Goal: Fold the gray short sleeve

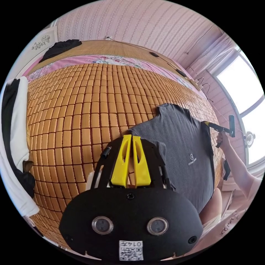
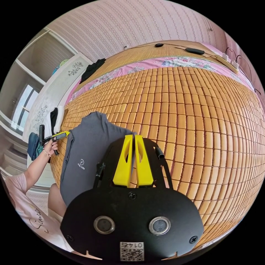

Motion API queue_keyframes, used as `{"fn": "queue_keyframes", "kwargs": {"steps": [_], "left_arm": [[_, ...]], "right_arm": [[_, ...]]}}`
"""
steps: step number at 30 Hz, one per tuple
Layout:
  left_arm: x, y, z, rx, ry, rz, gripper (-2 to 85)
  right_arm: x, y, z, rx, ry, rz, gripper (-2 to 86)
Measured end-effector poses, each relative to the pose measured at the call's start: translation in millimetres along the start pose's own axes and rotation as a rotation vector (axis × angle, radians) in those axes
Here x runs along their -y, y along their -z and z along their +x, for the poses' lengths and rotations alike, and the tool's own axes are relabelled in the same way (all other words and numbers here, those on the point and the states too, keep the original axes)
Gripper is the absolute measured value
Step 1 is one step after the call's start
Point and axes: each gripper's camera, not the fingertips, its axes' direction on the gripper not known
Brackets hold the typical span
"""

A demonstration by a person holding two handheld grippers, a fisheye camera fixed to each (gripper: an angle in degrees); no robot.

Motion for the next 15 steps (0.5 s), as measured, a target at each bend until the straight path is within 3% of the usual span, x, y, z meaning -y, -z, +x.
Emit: {"fn": "queue_keyframes", "kwargs": {"steps": [5, 10, 15], "left_arm": [[13.9, -2.2, -0.9, -0.063, -0.017, -0.011, -0.9], [9.2, -1.3, -9.2, -0.01, 0.028, -0.036, -0.1], [-6.4, 16.0, -29.7, -0.019, 0.095, 0.039, 4.0]], "right_arm": [[17.6, 0.7, 5.2, 0.001, 0.017, -0.012, 1.1], [22.4, -9.8, -2.1, 0.011, 0.074, -0.088, 2.7], [5.6, 7.5, 14.3, 0.06, 0.063, -0.019, 6.2]]}}
